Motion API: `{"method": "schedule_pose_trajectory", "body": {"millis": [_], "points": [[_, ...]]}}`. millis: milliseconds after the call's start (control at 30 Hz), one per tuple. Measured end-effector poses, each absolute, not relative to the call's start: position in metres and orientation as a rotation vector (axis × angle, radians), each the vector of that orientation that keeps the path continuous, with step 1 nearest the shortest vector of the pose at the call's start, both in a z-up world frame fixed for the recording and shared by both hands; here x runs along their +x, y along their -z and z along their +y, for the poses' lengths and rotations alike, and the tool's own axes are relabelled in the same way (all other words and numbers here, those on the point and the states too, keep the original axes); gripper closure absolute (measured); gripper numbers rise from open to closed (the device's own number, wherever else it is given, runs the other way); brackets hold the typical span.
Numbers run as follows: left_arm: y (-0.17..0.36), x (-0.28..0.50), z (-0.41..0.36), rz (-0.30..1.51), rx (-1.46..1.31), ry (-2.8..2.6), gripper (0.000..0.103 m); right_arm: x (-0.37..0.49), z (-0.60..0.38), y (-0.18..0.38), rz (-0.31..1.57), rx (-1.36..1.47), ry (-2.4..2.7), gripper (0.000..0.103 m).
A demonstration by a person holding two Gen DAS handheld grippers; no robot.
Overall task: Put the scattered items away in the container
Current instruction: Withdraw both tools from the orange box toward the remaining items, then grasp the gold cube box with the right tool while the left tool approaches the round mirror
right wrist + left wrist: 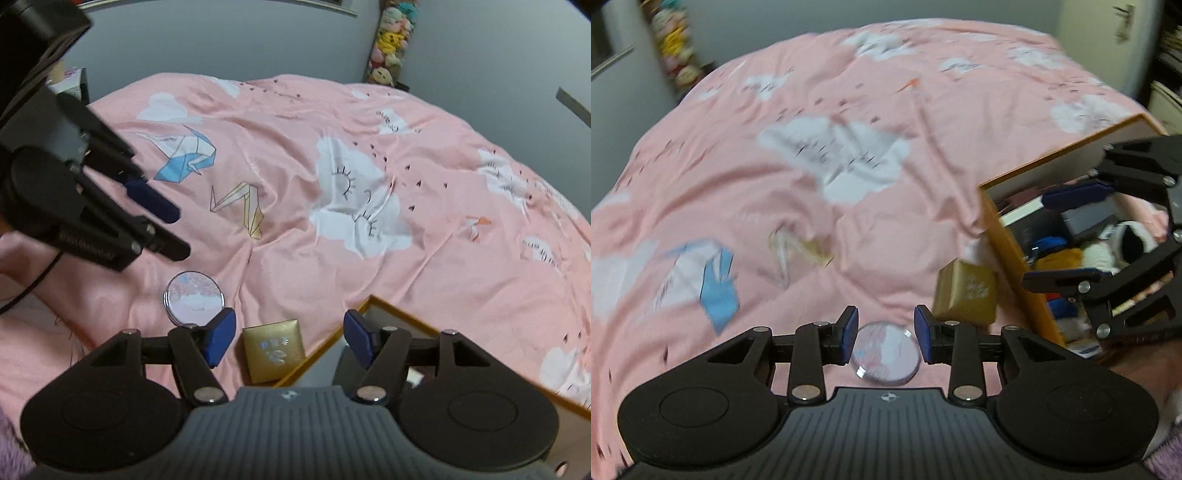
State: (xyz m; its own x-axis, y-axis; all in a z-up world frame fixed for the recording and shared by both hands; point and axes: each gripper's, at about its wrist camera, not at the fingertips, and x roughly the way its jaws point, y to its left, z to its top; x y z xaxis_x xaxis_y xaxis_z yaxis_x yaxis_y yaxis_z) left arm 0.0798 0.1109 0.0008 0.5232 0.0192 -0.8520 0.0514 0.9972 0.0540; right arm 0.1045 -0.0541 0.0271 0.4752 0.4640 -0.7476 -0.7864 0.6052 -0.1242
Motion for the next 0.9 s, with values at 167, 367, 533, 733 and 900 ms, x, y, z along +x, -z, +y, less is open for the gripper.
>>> {"method": "schedule_pose_trajectory", "body": {"millis": [167, 367, 533, 733, 900], "points": [[0.015, 0.079, 0.117, 1.042, 0.001, -0.071, 0.064, 0.108, -0.043, -0.009, 0.776, -0.471, -0.794, 0.035], [0.027, 0.084, 0.124, 1.067, -0.020, -0.085, 0.064, 0.116, -0.027, 0.013, 0.819, -0.561, -0.815, 0.035], [0.036, 0.088, 0.131, 1.083, -0.048, -0.082, 0.063, 0.126, -0.017, 0.024, 0.836, -0.633, -0.847, 0.035], [0.043, 0.091, 0.143, 1.092, -0.097, -0.070, 0.057, 0.137, -0.007, 0.033, 0.850, -0.701, -0.887, 0.035], [0.050, 0.093, 0.153, 1.102, -0.159, -0.060, 0.053, 0.142, 0.003, 0.040, 0.854, -0.792, -0.907, 0.034]]}}
